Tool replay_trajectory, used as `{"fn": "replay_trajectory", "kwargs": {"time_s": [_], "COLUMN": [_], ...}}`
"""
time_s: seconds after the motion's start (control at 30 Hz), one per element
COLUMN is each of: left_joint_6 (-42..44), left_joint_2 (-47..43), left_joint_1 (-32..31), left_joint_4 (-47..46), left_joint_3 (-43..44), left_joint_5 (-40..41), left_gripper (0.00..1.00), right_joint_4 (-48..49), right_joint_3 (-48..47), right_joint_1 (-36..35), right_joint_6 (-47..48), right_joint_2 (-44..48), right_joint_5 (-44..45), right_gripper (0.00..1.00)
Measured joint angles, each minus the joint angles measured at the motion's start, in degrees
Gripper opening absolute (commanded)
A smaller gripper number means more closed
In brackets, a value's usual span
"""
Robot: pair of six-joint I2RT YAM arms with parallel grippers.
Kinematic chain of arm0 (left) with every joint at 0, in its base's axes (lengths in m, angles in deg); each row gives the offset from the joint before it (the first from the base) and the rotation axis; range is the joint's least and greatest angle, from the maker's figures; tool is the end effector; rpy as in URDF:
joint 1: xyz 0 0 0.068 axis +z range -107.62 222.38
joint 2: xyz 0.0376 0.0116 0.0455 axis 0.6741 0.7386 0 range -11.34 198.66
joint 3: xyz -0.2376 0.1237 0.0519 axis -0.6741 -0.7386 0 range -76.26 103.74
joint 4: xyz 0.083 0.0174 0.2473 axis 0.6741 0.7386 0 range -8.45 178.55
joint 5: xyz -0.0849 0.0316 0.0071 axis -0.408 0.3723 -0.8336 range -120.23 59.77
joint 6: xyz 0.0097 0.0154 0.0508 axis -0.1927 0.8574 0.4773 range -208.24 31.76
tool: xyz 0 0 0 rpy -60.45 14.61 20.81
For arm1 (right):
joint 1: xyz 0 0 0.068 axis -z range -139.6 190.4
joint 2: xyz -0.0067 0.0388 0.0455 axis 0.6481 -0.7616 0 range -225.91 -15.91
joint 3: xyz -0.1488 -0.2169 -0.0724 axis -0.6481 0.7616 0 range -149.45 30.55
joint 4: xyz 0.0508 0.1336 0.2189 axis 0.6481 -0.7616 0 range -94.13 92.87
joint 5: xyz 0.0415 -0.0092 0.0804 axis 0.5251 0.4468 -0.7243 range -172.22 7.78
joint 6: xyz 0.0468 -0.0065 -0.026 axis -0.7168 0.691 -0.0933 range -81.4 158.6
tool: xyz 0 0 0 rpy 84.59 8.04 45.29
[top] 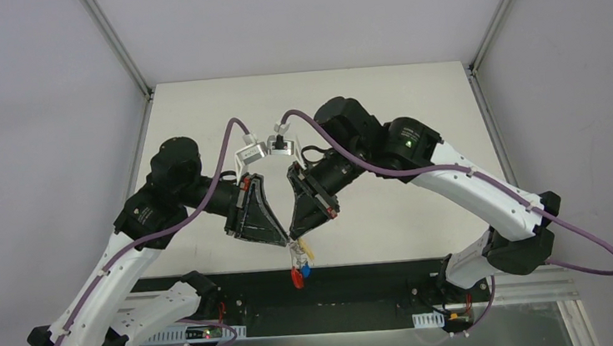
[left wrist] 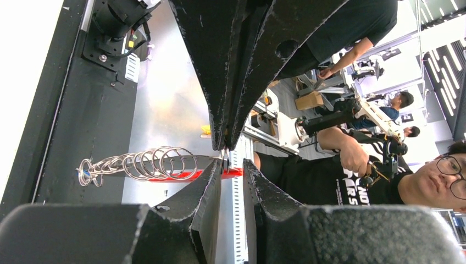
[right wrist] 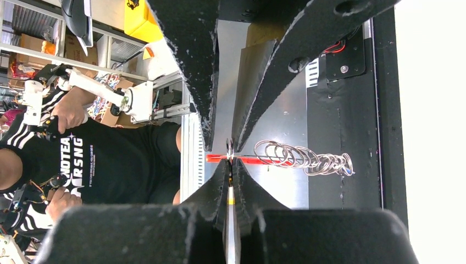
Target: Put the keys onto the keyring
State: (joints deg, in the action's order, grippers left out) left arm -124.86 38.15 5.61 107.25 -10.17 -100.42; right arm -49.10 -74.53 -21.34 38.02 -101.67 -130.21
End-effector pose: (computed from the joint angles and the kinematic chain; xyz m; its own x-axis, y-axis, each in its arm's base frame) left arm 0.1009 -0.1172 0.4280 -0.6666 0.2459 -0.7037 0.6845 -0.1720 -0.7084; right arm 0.1160 0.2717 0.4617 -0.2644 -0.4776 -0.8378 -0.8831 -0.2293 0.4094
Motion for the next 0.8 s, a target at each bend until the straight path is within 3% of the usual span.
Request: {"fn": "replay_trajectory", "kwargs": {"time_s": [0.53, 0.8], "left_joint_6": [3.4, 4.7], "left_joint_2": [-0.1, -0.3], "left_joint_1": [0.0, 0.0], "left_joint_4": [5.3, 7.7], "left_joint_3": [2.2, 2.3], "left_joint_5": [3.2, 4.5], "left_gripper": [0.18, 0.06], "right_joint_4": [6.4, 8.6], "right_joint_3": [4.5, 6.7], "right_joint_1": [-1.9, -2.4], "right_joint_6": [-2.7, -4.5], "right_joint_2": [2.1, 3.1], "right_joint_5": [3.7, 5.1], "right_gripper": [0.0, 0.0]}}
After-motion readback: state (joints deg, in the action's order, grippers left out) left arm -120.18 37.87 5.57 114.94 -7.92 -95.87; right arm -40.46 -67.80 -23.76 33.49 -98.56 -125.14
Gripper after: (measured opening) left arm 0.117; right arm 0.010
